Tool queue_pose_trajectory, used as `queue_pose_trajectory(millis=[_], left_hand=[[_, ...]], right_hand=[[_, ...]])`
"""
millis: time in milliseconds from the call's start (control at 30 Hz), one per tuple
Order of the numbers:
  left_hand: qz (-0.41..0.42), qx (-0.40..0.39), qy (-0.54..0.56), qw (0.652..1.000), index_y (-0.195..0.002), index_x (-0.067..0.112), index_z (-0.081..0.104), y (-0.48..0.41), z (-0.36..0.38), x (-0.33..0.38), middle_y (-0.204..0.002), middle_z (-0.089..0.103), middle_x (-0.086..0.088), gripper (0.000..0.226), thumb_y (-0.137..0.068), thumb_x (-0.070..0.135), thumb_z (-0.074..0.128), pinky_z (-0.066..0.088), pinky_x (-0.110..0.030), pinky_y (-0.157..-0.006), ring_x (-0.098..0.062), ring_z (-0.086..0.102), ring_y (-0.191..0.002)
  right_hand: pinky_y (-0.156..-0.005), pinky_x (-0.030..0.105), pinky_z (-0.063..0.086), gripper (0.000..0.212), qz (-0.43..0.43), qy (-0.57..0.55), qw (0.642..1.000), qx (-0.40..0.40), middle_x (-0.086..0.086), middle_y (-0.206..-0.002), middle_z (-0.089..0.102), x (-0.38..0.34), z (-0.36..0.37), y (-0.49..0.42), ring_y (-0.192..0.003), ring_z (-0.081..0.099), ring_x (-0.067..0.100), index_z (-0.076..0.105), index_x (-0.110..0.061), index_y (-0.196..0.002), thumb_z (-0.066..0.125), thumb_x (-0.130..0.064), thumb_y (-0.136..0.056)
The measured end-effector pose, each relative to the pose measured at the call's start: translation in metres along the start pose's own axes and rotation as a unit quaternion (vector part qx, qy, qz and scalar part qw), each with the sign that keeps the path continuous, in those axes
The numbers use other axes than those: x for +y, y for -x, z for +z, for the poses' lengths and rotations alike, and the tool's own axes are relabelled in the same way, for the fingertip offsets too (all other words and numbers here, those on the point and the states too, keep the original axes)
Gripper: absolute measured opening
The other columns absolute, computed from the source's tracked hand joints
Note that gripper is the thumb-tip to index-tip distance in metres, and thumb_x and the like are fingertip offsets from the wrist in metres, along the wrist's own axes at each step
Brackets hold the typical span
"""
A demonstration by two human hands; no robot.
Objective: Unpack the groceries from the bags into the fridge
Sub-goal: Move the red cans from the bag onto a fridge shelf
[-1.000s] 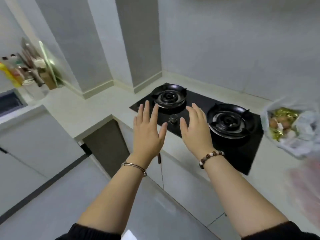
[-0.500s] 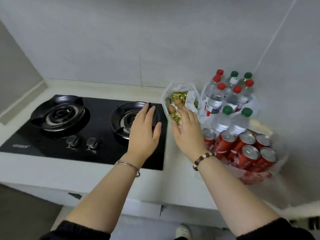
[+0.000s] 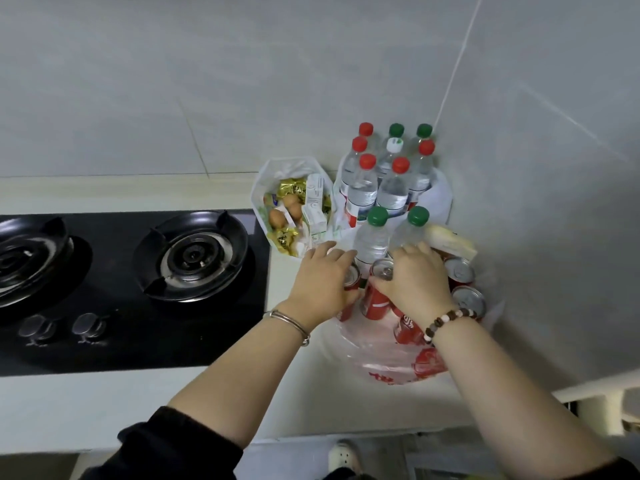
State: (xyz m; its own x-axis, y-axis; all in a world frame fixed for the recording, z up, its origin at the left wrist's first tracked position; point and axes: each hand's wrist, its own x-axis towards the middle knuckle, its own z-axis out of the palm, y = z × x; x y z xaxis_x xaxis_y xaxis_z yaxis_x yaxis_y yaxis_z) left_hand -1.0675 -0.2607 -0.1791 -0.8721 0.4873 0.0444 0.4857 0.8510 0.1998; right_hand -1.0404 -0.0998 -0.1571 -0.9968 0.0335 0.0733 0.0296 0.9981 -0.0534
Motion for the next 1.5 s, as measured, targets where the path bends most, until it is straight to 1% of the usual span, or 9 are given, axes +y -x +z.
queue_pose_trajectory(millis=[133,300,567,733,900,1167,1300,1433,1500], left_hand=[[-0.025,-0.064,-0.069,0.995,-0.142,0.019,0.035,-0.010,0.005,0.002,-0.136,0.047,-0.004,0.075,-0.078,0.046,0.064,0.017,-0.048,-0.112,-0.029,0.024,-0.137],[-0.030,-0.051,-0.071,0.996,-0.129,0.019,0.051,-0.016,0.003,0.001,-0.123,0.056,-0.004,0.060,-0.074,0.036,0.069,0.019,-0.048,-0.112,-0.026,0.032,-0.131],[-0.012,0.102,0.162,0.981,-0.121,0.012,0.063,-0.011,-0.012,0.000,-0.102,0.064,-0.009,0.066,-0.059,0.027,0.080,0.033,-0.026,-0.092,-0.028,0.048,-0.109],[-0.069,0.142,0.370,0.916,-0.122,0.019,0.058,0.000,-0.053,0.001,-0.114,0.062,0.001,0.065,-0.063,0.014,0.084,0.050,-0.027,-0.092,-0.012,0.060,-0.104],[-0.092,0.212,0.491,0.840,-0.124,0.021,0.057,0.018,-0.099,-0.006,-0.114,0.064,0.004,0.064,-0.066,0.008,0.081,0.052,-0.020,-0.086,-0.004,0.063,-0.101],[-0.143,0.315,0.458,0.819,-0.123,0.031,0.055,0.077,-0.148,-0.042,-0.111,0.063,0.008,0.061,-0.071,0.010,0.078,0.050,-0.010,-0.075,-0.004,0.061,-0.101],[-0.206,0.373,0.427,0.798,-0.125,0.036,0.052,0.122,-0.157,-0.068,-0.111,0.064,0.007,0.065,-0.070,0.014,0.079,0.054,-0.024,-0.087,-0.006,0.062,-0.102],[-0.296,0.434,0.414,0.743,-0.144,0.026,0.034,0.178,-0.163,-0.089,-0.113,0.061,0.010,0.087,-0.071,0.014,0.079,0.051,-0.026,-0.090,-0.006,0.061,-0.103],[-0.356,0.457,0.428,0.694,-0.145,0.020,0.033,0.210,-0.162,-0.097,-0.119,0.058,0.006,0.087,-0.071,0.015,0.078,0.052,-0.030,-0.090,-0.011,0.060,-0.105]], right_hand=[[-0.098,0.034,0.031,0.060,-0.017,0.030,0.999,-0.042,0.001,-0.119,0.055,0.003,0.011,-0.007,-0.116,0.040,0.023,0.052,-0.016,-0.118,0.065,-0.057,-0.076],[-0.097,0.034,0.031,0.053,-0.022,0.031,0.999,-0.039,-0.002,-0.113,0.061,0.005,0.018,-0.010,-0.113,0.044,0.021,0.053,-0.018,-0.112,0.072,-0.049,-0.073],[-0.070,0.031,0.043,0.045,0.023,-0.074,0.997,-0.002,0.004,-0.097,0.061,0.009,-0.017,0.002,-0.091,0.056,0.023,0.050,-0.013,-0.097,0.079,-0.033,-0.068],[-0.047,0.027,0.038,0.044,0.047,-0.165,0.985,0.010,-0.004,-0.076,0.054,-0.002,-0.063,0.008,-0.067,0.055,0.017,0.042,-0.018,-0.100,0.075,-0.026,-0.072],[-0.063,0.026,0.044,0.046,0.022,-0.271,0.962,0.038,-0.006,-0.095,0.062,-0.030,-0.095,0.006,-0.080,0.057,0.014,0.049,-0.023,-0.112,0.075,-0.031,-0.073],[-0.078,0.035,0.052,0.048,-0.088,-0.375,0.918,0.093,-0.003,-0.105,0.062,-0.110,-0.116,-0.004,-0.094,0.060,0.018,0.053,-0.025,-0.112,0.075,-0.028,-0.070],[-0.074,0.026,0.044,0.044,-0.154,-0.401,0.900,0.074,-0.004,-0.108,0.063,-0.163,-0.118,-0.003,-0.096,0.059,0.017,0.056,-0.025,-0.113,0.073,-0.027,-0.072],[-0.089,0.031,0.046,0.065,-0.233,-0.398,0.887,0.039,0.000,-0.128,0.059,-0.218,-0.116,0.014,-0.116,0.055,0.021,0.046,-0.023,-0.134,0.074,-0.030,-0.076],[-0.082,0.023,0.048,0.074,-0.268,-0.410,0.872,0.004,0.001,-0.131,0.057,-0.246,-0.113,0.029,-0.118,0.054,0.021,0.039,-0.021,-0.140,0.075,-0.029,-0.076]])
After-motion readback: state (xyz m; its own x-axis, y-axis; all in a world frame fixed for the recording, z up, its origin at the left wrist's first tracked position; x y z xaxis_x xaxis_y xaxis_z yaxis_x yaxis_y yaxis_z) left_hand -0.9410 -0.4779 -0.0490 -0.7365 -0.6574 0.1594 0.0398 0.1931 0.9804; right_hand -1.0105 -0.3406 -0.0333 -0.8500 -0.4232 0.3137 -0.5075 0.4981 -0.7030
